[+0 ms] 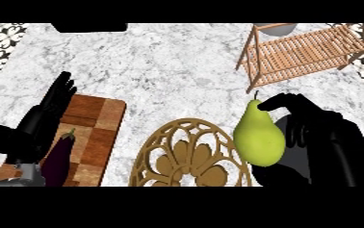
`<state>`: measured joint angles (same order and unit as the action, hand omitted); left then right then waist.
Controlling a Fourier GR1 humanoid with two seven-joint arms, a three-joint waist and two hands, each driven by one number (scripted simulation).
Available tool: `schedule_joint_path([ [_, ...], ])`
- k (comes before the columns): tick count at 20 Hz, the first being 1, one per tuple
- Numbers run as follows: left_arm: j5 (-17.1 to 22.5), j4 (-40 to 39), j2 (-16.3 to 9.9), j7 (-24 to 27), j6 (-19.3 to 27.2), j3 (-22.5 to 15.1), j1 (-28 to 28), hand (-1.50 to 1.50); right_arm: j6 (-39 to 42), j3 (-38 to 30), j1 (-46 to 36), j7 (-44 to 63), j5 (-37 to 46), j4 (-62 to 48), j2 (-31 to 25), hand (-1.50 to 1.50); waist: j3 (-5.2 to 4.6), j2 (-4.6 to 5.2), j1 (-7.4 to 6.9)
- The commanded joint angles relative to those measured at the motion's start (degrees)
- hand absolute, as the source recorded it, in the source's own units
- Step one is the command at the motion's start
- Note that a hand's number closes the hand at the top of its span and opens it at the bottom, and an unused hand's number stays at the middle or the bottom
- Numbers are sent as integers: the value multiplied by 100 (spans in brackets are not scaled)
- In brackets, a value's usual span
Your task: Pick the pear from the placemat and place it in the tiered shelf
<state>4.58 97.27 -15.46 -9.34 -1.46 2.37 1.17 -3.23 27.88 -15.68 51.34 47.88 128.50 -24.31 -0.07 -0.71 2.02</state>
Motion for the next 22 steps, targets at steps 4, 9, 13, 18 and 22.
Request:
schedule_joint_path([
  [4, 169, -199, -183, 73, -392, 262, 169, 0, 948, -960, -922, 796, -351, 446, 382, 150, 2, 67, -218],
  [9, -310, -158, 287, 171, -71, -127, 221, 0, 1340, -1717, -1641, 582, -725, -141, 526, 150, 4, 69, -221],
  [13, -149, -187, 158, -16, -218, 37, 335, 0, 806, -2165, -2170, 108, -951, -970, 815, 150, 5, 81, -251],
  [18, -204, 33, 217, -166, -171, -116, 376, 0, -442, -2867, -2382, 245, -2091, -655, 2202, 150, 27, 115, -377],
  [22, -125, -150, 244, -4, -209, 17, 361, 0, -487, -3680, -2888, -380, -2863, -1464, 1963, 150, 9, 97, -278],
])
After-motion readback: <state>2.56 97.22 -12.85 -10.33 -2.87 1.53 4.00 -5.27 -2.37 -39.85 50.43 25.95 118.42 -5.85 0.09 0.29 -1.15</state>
